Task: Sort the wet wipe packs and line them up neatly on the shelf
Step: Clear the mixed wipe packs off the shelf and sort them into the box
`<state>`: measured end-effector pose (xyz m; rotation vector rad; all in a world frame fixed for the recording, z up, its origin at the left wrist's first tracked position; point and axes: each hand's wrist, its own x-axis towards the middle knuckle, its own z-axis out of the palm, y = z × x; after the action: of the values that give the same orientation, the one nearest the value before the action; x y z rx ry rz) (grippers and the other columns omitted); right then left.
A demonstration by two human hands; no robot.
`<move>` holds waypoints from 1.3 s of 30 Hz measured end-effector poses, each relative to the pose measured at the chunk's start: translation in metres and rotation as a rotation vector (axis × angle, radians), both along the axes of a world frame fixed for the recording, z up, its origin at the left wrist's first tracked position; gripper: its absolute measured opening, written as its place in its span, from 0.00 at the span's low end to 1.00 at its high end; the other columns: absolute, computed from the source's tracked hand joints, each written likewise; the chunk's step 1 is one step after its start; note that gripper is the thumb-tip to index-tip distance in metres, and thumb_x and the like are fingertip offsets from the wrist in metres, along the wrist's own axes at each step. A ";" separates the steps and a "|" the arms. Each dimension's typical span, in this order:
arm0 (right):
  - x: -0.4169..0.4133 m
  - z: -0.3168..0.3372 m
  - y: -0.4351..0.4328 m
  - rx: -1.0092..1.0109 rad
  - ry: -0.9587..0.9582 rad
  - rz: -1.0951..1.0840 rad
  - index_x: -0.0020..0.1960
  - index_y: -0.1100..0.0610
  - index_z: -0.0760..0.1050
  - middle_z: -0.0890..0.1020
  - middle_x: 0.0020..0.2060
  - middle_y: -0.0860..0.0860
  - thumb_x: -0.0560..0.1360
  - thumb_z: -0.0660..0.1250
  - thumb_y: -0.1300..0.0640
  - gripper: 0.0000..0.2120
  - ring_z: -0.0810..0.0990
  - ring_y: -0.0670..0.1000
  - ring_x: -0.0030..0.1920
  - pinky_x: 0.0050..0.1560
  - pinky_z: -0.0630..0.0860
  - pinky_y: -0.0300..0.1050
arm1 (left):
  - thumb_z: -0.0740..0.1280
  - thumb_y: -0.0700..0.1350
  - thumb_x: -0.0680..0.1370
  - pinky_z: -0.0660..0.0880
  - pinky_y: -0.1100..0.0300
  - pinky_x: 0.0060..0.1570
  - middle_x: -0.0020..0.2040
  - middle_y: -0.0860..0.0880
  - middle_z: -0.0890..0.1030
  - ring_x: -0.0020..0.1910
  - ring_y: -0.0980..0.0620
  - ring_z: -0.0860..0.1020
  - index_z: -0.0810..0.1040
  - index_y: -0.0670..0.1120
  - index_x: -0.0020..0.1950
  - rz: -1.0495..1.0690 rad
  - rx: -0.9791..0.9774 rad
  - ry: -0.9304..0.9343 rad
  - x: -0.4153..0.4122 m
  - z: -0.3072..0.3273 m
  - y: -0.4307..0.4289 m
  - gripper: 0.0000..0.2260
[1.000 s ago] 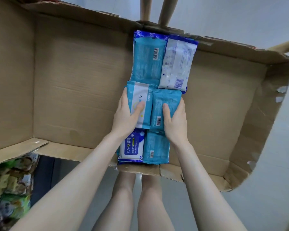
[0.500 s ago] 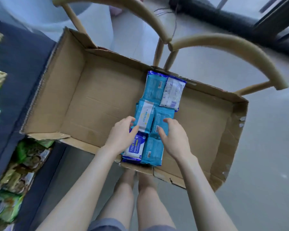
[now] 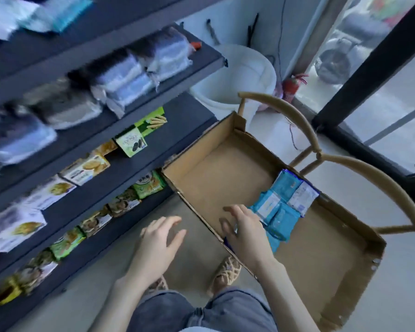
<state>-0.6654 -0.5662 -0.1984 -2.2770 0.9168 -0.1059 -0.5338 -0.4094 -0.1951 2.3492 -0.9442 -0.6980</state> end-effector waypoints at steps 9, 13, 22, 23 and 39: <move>0.137 0.068 0.112 -0.109 -0.247 0.210 0.58 0.56 0.76 0.79 0.52 0.51 0.78 0.63 0.55 0.10 0.77 0.54 0.53 0.50 0.75 0.48 | 0.64 0.49 0.79 0.66 0.66 0.53 0.54 0.58 0.76 0.56 0.58 0.73 0.76 0.49 0.62 0.156 -0.189 -0.200 0.099 0.062 0.125 0.13; 0.191 0.099 0.130 -0.143 -0.342 0.254 0.56 0.56 0.77 0.79 0.52 0.49 0.77 0.65 0.58 0.08 0.78 0.52 0.51 0.50 0.75 0.46 | 0.65 0.49 0.78 0.67 0.67 0.55 0.56 0.58 0.77 0.56 0.60 0.74 0.76 0.49 0.61 0.219 -0.285 -0.232 0.146 0.089 0.149 0.13; 0.317 0.166 0.103 -0.187 -0.469 0.254 0.58 0.54 0.77 0.78 0.51 0.45 0.79 0.63 0.55 0.10 0.76 0.46 0.44 0.46 0.72 0.40 | 0.66 0.47 0.77 0.72 0.65 0.54 0.52 0.58 0.79 0.53 0.61 0.77 0.77 0.50 0.58 0.314 -0.530 -0.300 0.259 0.144 0.124 0.10; 0.333 0.170 0.095 -0.189 -0.483 0.252 0.58 0.55 0.77 0.78 0.51 0.45 0.79 0.63 0.55 0.10 0.77 0.46 0.46 0.46 0.72 0.39 | 0.67 0.46 0.77 0.74 0.61 0.54 0.51 0.57 0.79 0.52 0.61 0.77 0.77 0.49 0.58 0.324 -0.557 -0.316 0.275 0.148 0.117 0.09; 0.511 0.169 -0.014 -0.259 -0.075 0.112 0.65 0.50 0.71 0.61 0.73 0.54 0.79 0.59 0.44 0.17 0.57 0.60 0.72 0.70 0.56 0.55 | 0.69 0.62 0.71 0.73 0.51 0.54 0.58 0.48 0.74 0.57 0.46 0.74 0.71 0.44 0.59 0.401 -0.047 -0.292 0.458 0.173 -0.022 0.26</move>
<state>-0.1548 -0.5805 -0.0299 -2.5386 0.7721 -0.2728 -0.0761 -0.4318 -0.0223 2.5324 -0.5612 -0.1766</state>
